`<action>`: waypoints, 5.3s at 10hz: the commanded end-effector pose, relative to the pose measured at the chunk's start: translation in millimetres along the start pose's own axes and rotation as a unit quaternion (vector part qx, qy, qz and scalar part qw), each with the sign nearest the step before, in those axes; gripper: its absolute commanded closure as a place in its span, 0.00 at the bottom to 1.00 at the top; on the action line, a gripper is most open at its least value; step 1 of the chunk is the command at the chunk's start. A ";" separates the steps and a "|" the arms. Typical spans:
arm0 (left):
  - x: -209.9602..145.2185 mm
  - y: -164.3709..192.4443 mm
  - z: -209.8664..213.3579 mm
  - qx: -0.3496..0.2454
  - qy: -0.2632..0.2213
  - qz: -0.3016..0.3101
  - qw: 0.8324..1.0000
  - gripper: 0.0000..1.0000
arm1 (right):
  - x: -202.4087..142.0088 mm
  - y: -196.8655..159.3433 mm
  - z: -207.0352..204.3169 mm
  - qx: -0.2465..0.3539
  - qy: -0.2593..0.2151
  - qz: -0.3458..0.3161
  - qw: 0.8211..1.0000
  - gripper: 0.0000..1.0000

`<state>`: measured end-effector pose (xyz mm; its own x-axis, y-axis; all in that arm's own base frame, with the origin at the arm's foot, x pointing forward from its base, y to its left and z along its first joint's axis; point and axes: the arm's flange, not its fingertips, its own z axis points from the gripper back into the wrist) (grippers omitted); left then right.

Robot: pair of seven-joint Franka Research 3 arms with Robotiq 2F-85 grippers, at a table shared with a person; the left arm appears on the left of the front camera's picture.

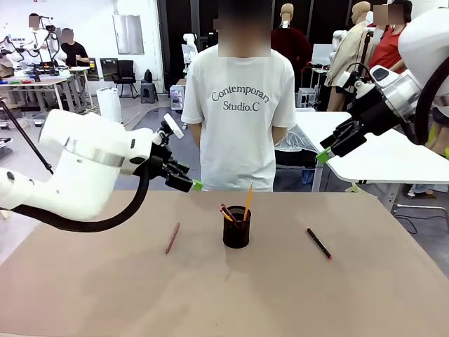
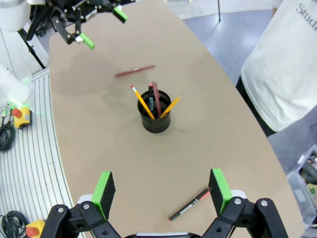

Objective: Place the pens into the pen holder.
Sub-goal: Pick up a writing instrument from the table and place it into the Pen holder.

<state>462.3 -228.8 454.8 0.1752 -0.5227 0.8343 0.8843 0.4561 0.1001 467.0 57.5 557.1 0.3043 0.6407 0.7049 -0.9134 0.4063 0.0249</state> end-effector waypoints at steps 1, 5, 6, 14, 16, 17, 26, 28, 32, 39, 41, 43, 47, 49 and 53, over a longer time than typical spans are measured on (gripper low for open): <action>11.0 8.8 5.3 -0.037 0.087 0.077 0.993 0.00 | 1.0 -0.1 0.7 0.002 -0.002 -0.001 1.000 0.00; -19.0 5.0 -7.9 -0.016 0.108 0.086 0.990 0.00 | 1.0 -0.1 0.7 0.002 -0.002 -0.001 1.000 0.00; -19.0 5.0 -7.9 -0.016 0.108 0.086 0.990 0.00 | 1.0 -0.1 0.7 0.002 -0.002 -0.001 1.000 0.00; -14.3 38.4 -35.4 0.016 0.243 0.287 0.926 0.00 | 1.0 -0.1 0.7 0.002 -0.002 -0.001 1.000 0.00; -20.9 47.5 -49.8 0.054 0.251 0.315 0.914 0.00 | 1.0 -0.1 0.7 0.002 -0.002 -0.001 1.000 0.00; -27.9 49.9 -58.0 0.064 0.264 0.324 0.906 0.00 | 1.0 -0.1 0.7 0.002 -0.002 -0.001 1.000 0.00; -64.6 49.5 -82.5 0.086 0.364 0.284 0.883 0.00 | 1.0 -0.1 0.7 0.002 -0.002 -0.001 1.000 0.00; -59.6 49.6 -84.7 0.086 0.357 0.283 0.886 0.00 | 1.0 -0.1 0.7 0.002 -0.002 -0.001 1.000 0.00; -63.1 65.6 -117.9 0.110 0.398 0.330 0.849 0.00 | 1.0 -0.1 0.7 0.002 -0.002 -0.001 1.000 0.00; -74.2 92.4 -146.2 0.147 0.428 0.321 0.832 0.00 | 1.0 -0.1 0.7 0.002 -0.002 -0.001 1.000 0.00; -75.6 98.5 -153.1 0.158 0.425 0.312 0.835 0.00 | 1.0 -0.1 0.7 0.002 -0.002 -0.001 1.000 0.00; -79.0 99.6 -158.8 0.168 0.407 0.312 0.842 0.00 | 1.0 -0.1 0.7 0.002 -0.002 -0.001 1.000 0.00; -82.0 96.7 -166.0 0.172 0.401 0.313 0.844 0.00 | 1.0 -0.1 0.7 0.002 -0.002 -0.001 1.000 0.00; -82.8 95.9 -167.7 0.172 0.401 0.311 0.844 0.00 | 1.0 -0.1 0.7 0.002 -0.002 -0.001 1.000 0.00; -88.5 98.1 -168.4 0.162 0.403 0.302 0.848 0.19 | 1.0 -0.1 0.7 0.002 -0.002 -0.001 1.000 0.00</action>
<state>604.6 -262.1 301.2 0.9126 -0.3808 0.1490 0.3838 0.9234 0.0096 467.0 57.5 557.2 0.3041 0.6407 0.7050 -0.9134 0.4063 0.0247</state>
